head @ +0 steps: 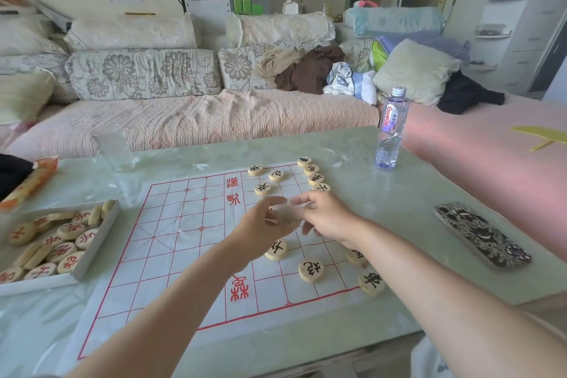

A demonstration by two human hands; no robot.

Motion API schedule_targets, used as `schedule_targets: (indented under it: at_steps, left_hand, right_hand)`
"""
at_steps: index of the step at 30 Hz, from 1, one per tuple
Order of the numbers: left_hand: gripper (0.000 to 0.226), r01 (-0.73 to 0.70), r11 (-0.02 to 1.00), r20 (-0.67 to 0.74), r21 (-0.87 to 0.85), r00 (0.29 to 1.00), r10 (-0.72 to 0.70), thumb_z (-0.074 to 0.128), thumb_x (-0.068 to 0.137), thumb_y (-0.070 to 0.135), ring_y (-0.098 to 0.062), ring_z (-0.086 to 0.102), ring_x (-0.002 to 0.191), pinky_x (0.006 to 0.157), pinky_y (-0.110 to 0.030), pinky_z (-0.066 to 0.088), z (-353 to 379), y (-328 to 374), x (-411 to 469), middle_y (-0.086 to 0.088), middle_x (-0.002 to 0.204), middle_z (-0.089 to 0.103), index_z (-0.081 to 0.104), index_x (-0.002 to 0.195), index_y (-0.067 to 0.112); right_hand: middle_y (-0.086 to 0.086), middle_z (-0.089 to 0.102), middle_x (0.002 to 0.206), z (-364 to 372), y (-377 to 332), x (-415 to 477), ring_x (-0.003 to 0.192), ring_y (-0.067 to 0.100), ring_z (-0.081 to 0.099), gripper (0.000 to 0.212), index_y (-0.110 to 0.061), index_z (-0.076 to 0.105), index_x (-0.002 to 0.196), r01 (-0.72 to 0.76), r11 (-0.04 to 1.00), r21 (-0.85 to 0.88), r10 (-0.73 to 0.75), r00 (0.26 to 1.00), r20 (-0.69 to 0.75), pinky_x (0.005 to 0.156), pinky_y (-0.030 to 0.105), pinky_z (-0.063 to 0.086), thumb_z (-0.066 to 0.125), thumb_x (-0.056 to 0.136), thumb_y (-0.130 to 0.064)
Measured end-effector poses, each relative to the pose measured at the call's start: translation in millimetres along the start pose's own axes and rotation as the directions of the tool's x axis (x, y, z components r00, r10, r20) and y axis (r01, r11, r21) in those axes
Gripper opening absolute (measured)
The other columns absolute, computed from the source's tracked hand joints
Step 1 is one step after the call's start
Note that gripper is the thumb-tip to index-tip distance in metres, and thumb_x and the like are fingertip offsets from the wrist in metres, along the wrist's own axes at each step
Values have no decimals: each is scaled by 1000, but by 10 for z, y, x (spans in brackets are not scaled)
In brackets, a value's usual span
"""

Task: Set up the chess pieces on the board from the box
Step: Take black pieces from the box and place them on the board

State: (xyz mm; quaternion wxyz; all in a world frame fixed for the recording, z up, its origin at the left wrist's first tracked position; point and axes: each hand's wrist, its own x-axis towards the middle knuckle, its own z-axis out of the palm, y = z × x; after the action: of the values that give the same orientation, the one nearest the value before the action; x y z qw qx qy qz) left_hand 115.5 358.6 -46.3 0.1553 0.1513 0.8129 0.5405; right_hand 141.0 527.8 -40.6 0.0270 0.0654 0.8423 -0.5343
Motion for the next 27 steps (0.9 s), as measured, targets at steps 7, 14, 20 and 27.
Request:
schedule_targets:
  at_steps: [7, 14, 20, 27]
  left_hand:
    - [21, 159, 934, 19, -321, 987, -161, 68, 86, 8, -19, 63, 74, 63, -22, 53, -119, -22, -256, -11, 86, 72, 64, 106, 8]
    - [14, 211, 921, 42, -328, 977, -209, 63, 89, 7, -19, 67, 76, 69, -25, 55, -120, -170, -534, -12, 88, 71, 67, 102, 5]
    - [19, 18, 908, -47, 419, 999, 2, 62, 90, 29, -9, 61, 85, 56, -17, 49, -245, -403, -651, 12, 103, 61, 62, 109, 29]
    - [39, -164, 597, 81, 785, 983, 164, 57, 87, 49, -13, 35, 123, 98, -34, 40, -372, -662, -752, 9, 126, 45, 55, 124, 35]
  right_hand:
    - [-2, 72, 85, 145, -34, -118, 68, 10, 66, 11, -21, 68, 104, 109, 989, -105, -103, 993, 65, 63, 28, 51, 67, 93, -21]
    - [-18, 70, 81, 257, -107, -395, 70, -3, 64, 32, -32, 71, 101, 250, 941, -230, -195, 951, 238, 68, 15, 51, 86, 74, -25]
    - [-20, 57, 109, 305, -28, -518, 97, 2, 56, 45, -37, 67, 117, 281, 792, -542, -148, 950, 276, 83, 19, 43, 79, 74, -42]
    - [-23, 64, 97, 315, 18, -691, 77, -5, 55, 31, -38, 65, 94, 320, 735, -597, -178, 942, 286, 73, 22, 45, 81, 68, -44]
